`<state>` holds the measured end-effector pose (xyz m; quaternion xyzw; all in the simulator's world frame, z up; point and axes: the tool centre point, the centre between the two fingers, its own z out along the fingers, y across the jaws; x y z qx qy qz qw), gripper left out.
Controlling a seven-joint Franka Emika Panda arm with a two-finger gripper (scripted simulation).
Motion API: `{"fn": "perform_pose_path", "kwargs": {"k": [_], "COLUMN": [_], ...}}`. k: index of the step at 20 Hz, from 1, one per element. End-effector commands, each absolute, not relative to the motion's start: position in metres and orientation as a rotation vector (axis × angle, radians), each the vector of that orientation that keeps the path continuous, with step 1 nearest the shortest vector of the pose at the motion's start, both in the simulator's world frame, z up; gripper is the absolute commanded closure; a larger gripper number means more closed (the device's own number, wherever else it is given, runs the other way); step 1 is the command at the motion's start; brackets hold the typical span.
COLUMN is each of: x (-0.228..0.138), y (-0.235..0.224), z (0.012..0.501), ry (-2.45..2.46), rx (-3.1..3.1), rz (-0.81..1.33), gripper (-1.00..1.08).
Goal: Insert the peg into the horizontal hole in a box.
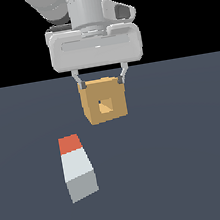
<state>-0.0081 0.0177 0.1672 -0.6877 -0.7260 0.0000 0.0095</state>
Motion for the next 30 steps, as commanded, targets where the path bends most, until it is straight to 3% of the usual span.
{"fn": "perform_pose_path", "kwargs": {"k": [1, 13, 30], "x": [-0.008, -0.025, -0.069], "y": [0.018, -0.003, -0.088], "z": [0.167, 0.150, 0.089], "ry": [-2.267, -2.334, -2.556], "rx": [-2.147, -2.080, -1.821], "rz": [0.000, 0.000, 0.000], "gripper": [-0.92, -0.92, -0.92]}}
